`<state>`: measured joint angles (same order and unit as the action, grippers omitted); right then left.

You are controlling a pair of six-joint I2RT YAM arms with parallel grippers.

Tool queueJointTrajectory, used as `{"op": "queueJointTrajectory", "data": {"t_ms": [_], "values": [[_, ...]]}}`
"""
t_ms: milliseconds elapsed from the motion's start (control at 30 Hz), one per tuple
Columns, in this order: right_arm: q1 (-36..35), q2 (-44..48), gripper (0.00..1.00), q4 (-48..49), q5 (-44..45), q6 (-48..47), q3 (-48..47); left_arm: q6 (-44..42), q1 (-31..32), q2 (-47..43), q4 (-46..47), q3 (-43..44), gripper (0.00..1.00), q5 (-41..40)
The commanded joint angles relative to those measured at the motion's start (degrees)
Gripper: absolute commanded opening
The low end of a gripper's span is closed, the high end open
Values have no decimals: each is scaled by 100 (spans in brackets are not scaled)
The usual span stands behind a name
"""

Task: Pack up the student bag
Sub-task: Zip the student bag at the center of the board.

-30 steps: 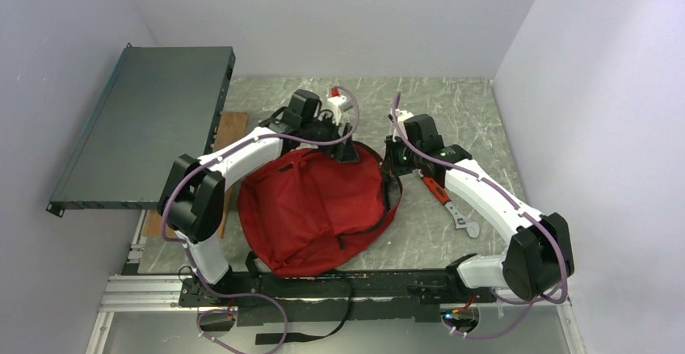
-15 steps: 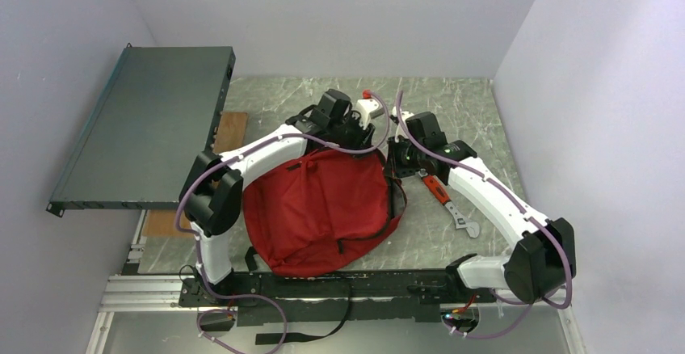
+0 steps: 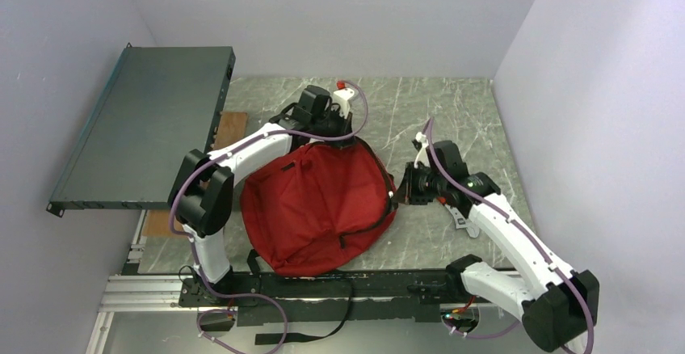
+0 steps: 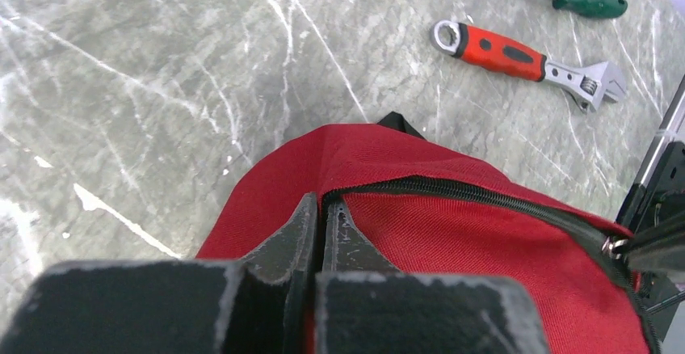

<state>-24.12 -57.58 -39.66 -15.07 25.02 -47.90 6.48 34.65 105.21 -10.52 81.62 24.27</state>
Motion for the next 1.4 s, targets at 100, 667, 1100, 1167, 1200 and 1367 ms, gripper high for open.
{"op": "queueJointTrajectory", "data": {"t_ms": [100, 667, 1100, 1167, 1200, 1367], "values": [[8, 995, 0, 1144, -2359, 1694, 1656, 631, -370, -404, 325, 29, 0, -385], [-128, 1631, 0, 1884, -2754, 2127, 2021, 2214, 101, -1445, -1710, 89, 97, -1533], [-137, 1347, 0, 1113, -2052, 668, 1389, 5519, 1390, -587, -2256, 436, 88, -450], [-136, 1394, 0, 1048, -1962, 504, 1372, 5594, 1460, -138, -2838, 1003, 86, -544], [-142, 1413, 0, 1011, -1918, 425, 1359, 5642, 1499, 20, -3052, 1219, 85, -665], [-238, 1423, 0, 800, -1661, 53, 1250, 5658, 1652, 696, -4124, 2187, 77, -1547]]}}
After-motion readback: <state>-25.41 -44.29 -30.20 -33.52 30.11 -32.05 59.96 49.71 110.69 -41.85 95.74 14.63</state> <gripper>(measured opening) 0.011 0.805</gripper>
